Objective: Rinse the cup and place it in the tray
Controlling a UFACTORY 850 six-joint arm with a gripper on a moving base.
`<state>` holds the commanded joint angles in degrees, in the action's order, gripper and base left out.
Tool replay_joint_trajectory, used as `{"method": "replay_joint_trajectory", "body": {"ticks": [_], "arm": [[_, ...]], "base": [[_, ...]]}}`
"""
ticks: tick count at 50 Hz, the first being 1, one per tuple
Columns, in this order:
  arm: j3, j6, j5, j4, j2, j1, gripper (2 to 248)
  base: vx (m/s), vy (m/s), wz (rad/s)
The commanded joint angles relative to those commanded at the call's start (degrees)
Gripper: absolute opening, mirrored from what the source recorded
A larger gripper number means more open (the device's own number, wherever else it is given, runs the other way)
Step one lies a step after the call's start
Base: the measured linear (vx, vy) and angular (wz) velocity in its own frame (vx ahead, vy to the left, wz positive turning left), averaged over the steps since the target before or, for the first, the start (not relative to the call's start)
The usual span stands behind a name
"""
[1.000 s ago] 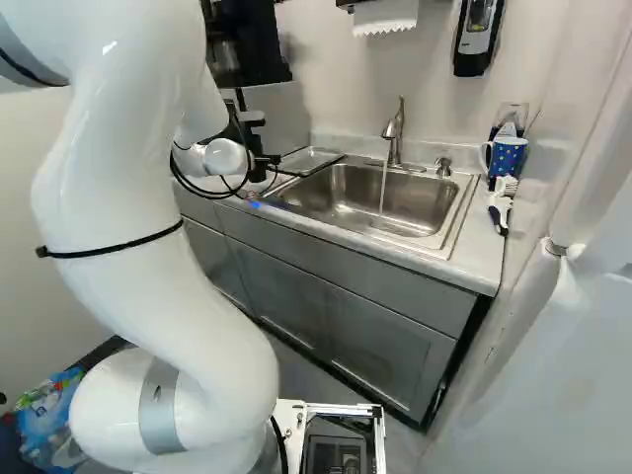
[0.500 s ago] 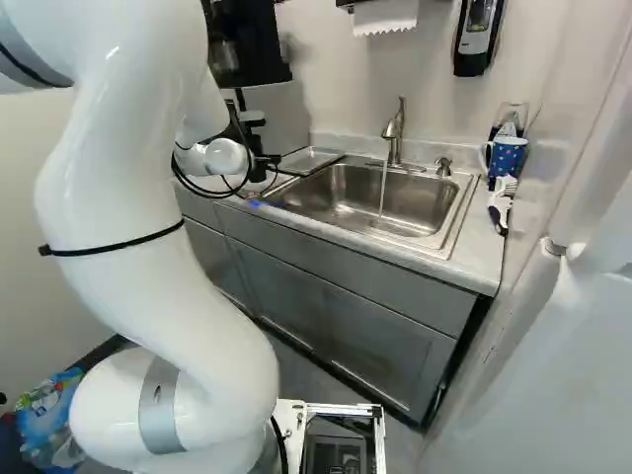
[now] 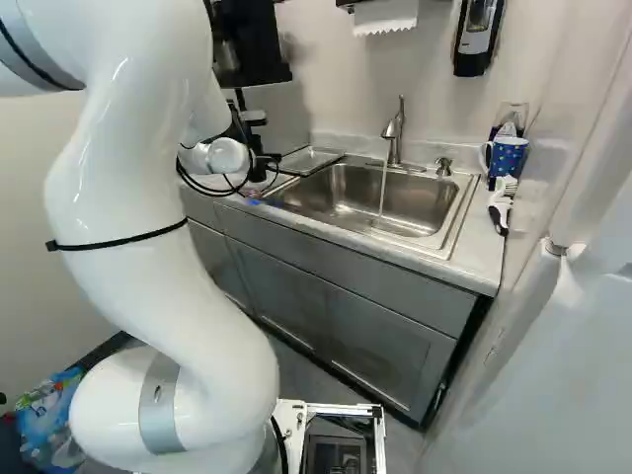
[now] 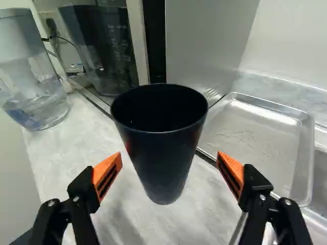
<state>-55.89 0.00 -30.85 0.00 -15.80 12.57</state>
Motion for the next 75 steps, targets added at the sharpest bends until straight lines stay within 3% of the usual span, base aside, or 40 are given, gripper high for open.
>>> {"method": "replay_joint_trajectory", "body": {"ticks": [4,5,9,10,15,16,21,50,75], "arm": [[0.0,0.0,0.0,0.0,0.0,0.0,239],[0.0,0.0,0.0,0.0,0.0,0.0,203],[0.0,0.0,0.0,0.0,0.0,0.0,203],[0.0,0.0,0.0,0.0,0.0,0.0,164],[0.0,0.0,0.0,0.0,0.0,0.0,164],[0.0,0.0,0.0,0.0,0.0,0.0,129],[0.0,0.0,0.0,0.0,0.0,0.0,121],[-0.3,0.0,0.0,0.0,1.7,-0.1,121],[0.1,0.0,0.0,0.0,4.8,-2.6,121]], "base": [[0.0,0.0,0.0],[0.0,0.0,0.0],[0.0,0.0,0.0],[0.0,0.0,0.0],[0.0,0.0,0.0],[0.0,0.0,0.0],[0.0,0.0,0.0],[0.0,0.0,0.0],[0.0,0.0,0.0]]}}
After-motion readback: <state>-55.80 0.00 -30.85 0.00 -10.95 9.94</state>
